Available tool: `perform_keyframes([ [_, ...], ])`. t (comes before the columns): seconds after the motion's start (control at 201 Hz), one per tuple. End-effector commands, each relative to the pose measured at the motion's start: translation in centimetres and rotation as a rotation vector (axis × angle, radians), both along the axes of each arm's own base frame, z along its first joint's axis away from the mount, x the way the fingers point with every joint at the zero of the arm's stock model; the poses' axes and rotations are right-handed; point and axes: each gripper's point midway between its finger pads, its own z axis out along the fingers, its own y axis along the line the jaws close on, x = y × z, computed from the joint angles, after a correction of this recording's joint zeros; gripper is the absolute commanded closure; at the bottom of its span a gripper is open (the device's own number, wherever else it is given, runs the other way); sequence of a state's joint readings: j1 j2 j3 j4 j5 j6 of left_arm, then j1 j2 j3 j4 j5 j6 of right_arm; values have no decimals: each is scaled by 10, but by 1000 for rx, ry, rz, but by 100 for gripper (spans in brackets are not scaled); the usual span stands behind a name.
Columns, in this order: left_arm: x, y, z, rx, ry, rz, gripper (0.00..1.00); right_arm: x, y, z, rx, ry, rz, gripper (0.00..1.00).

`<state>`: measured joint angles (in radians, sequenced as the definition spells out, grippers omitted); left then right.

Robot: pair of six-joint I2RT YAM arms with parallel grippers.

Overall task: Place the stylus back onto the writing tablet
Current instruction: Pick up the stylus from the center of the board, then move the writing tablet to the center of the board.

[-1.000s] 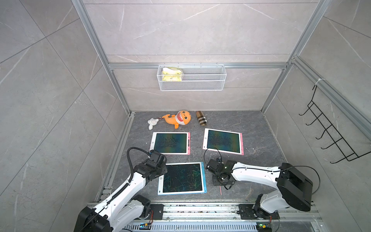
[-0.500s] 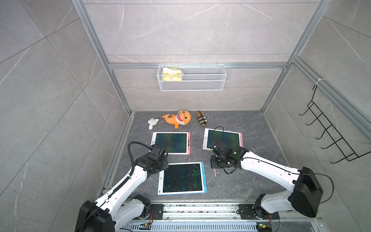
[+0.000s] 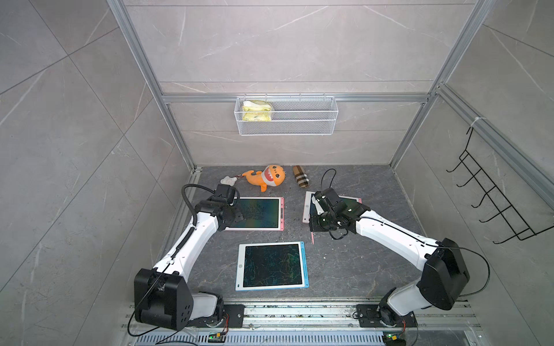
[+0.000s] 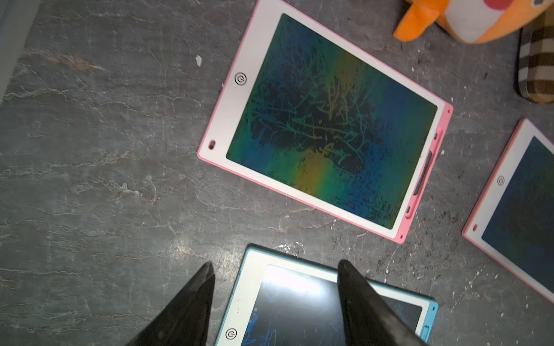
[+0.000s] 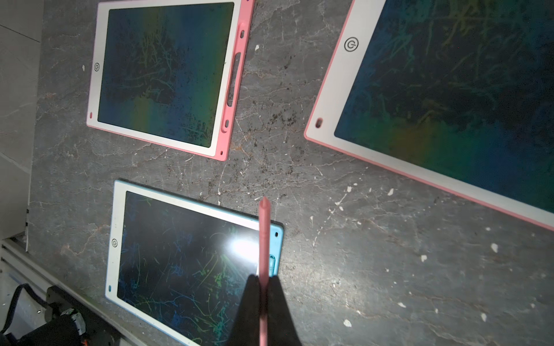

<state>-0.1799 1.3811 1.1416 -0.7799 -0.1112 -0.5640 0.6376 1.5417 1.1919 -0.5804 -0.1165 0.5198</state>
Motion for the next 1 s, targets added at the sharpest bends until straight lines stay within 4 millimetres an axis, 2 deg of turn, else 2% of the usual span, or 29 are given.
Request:
perform_keyframes([
  [0.0, 17, 16, -3, 6, 34, -12, 30, 14, 4, 4, 39, -16, 40, 100],
  [0.04, 25, 23, -8, 3, 46, -4, 27, 17, 4, 3, 43, -13, 49, 100],
  [0.065, 31, 27, -11, -1, 54, 1, 17, 18, 3, 2, 43, -10, 56, 100],
  [0.114, 43, 35, -17, -14, 78, 22, 11, 23, 2, 1, 44, -6, 63, 100],
  [0.239, 73, 53, -33, -46, 87, 72, 9, 31, 3, -2, 64, -8, 91, 100],
  [0.408, 121, 71, -50, -64, 62, 112, 15, 38, 11, -5, 73, -8, 150, 100],
  [0.667, 188, 61, -79, -162, 26, 103, 19, 40, 9, -21, 54, 12, 183, 100],
  [0.801, 204, 59, -98, -194, 25, 135, 27, 37, 5, -29, 57, 14, 183, 100],
  [0.991, 205, 56, -117, -215, 46, 164, 36, 36, 2, -35, 57, 16, 190, 100],
])
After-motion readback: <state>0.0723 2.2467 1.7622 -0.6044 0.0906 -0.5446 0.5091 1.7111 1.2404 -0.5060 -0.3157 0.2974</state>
